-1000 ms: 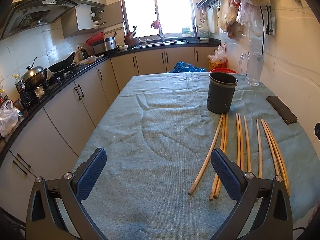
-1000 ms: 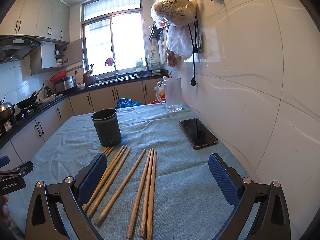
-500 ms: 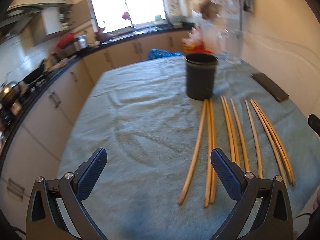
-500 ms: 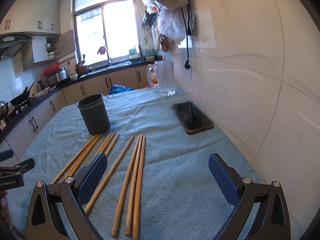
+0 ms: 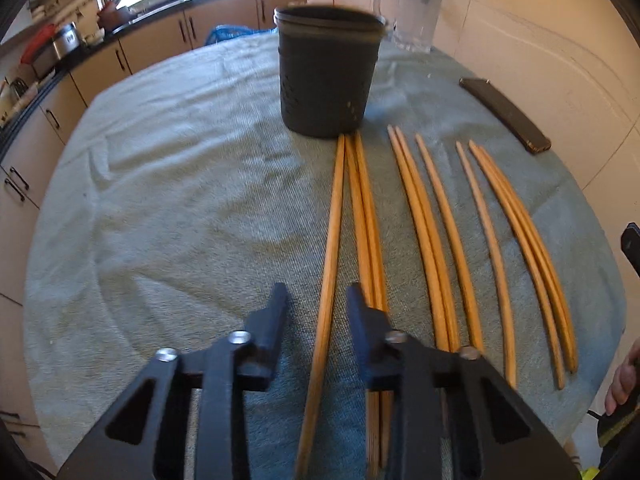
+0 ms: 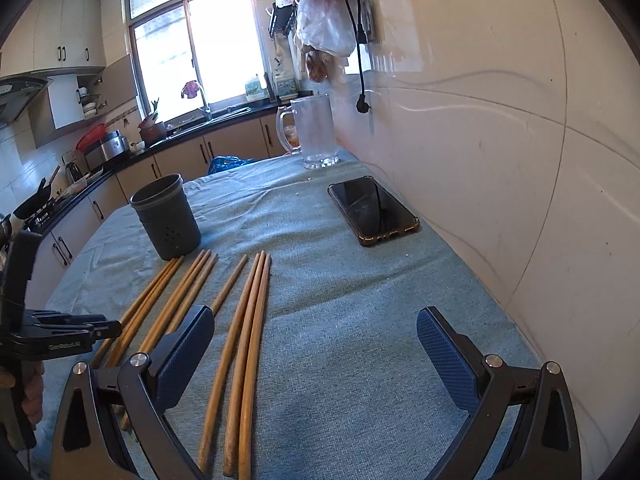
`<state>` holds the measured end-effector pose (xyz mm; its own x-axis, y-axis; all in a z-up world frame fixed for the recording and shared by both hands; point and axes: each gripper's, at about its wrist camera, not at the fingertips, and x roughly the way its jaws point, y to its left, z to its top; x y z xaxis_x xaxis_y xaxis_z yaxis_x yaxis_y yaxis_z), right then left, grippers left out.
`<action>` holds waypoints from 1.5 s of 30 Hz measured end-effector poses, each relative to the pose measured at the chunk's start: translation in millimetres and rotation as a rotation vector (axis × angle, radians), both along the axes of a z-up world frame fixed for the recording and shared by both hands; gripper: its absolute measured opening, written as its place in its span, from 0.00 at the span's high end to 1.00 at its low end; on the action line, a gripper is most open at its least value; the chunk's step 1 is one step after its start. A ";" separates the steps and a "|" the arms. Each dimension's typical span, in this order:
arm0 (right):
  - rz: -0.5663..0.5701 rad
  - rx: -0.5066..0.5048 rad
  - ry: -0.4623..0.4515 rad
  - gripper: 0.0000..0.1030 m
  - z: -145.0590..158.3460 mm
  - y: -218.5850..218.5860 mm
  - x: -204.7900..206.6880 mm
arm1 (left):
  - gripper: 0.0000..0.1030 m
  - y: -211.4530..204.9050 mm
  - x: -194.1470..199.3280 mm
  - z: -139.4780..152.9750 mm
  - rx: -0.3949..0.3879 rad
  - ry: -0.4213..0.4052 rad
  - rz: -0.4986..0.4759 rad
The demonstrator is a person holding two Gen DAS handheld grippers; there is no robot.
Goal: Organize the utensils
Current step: 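Close the left gripper on one wooden chopstick while the right gripper grasps another chopstick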
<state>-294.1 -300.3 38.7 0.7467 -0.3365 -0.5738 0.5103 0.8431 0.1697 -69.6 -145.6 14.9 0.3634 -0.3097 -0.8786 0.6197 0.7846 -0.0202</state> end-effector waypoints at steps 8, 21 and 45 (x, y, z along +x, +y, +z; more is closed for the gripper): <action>0.111 0.060 0.060 0.06 -7.6 -6.4 22.8 | 0.91 -3.9 11.1 1.7 0.025 0.015 0.043; 0.286 0.154 0.275 0.59 -40.8 -14.1 84.3 | 0.94 24.0 5.6 5.3 -0.019 0.084 0.138; 0.276 0.224 0.591 0.66 -39.3 -61.0 176.4 | 0.93 -18.3 70.8 6.6 0.097 0.204 0.147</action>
